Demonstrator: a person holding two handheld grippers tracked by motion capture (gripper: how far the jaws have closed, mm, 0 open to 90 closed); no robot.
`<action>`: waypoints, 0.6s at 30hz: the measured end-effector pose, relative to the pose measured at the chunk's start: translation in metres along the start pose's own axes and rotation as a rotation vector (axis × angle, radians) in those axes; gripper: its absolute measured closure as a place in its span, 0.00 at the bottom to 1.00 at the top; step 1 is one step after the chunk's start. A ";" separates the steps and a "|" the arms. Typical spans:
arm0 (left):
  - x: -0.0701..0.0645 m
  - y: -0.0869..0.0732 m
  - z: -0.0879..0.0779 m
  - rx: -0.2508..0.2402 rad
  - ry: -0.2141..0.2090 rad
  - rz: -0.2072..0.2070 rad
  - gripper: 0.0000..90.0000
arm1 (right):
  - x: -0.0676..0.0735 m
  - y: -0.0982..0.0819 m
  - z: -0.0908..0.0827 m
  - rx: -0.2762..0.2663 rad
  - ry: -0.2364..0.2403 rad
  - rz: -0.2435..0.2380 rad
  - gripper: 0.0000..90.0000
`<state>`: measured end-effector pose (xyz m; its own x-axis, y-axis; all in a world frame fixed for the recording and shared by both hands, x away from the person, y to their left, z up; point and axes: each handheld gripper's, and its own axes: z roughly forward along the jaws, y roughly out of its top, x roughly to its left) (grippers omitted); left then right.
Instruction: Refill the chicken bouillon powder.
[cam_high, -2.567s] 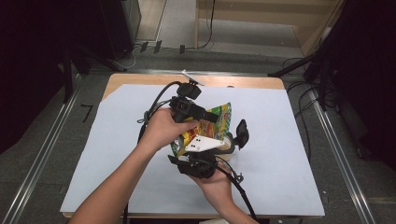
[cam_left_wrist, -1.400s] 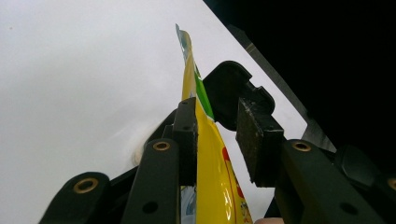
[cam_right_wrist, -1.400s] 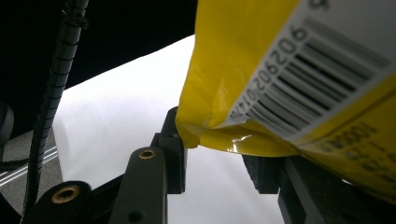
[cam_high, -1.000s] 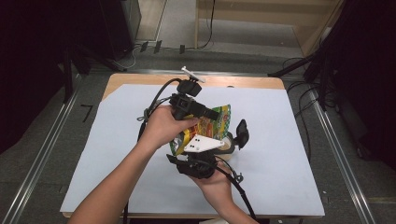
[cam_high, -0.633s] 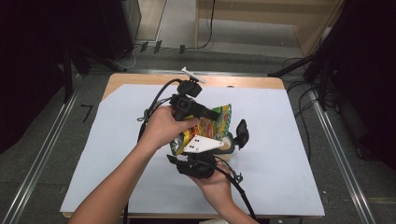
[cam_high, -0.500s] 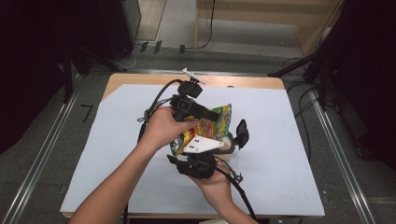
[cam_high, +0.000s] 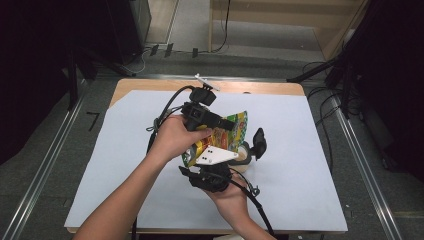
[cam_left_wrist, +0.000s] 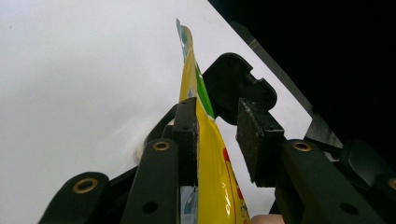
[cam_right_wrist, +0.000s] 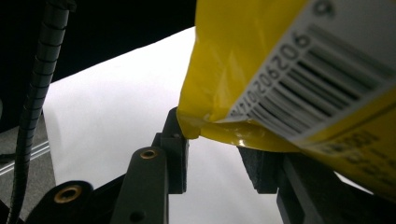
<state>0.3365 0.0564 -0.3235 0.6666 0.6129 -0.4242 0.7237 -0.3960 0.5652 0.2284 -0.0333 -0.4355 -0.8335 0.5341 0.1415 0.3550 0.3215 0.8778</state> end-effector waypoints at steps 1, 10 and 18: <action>0.000 0.000 0.000 0.000 0.000 0.001 0.77 | 0.000 0.000 0.000 0.000 0.000 0.000 0.73; 0.001 -0.004 0.000 0.005 -0.003 -0.005 0.77 | 0.002 -0.002 0.002 0.007 -0.001 0.001 0.73; 0.002 -0.003 -0.001 0.001 -0.008 -0.004 0.77 | 0.001 -0.001 0.001 0.006 0.006 0.004 0.73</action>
<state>0.3354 0.0594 -0.3259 0.6649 0.6090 -0.4324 0.7267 -0.3939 0.5628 0.2276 -0.0321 -0.4371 -0.8346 0.5306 0.1479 0.3609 0.3239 0.8745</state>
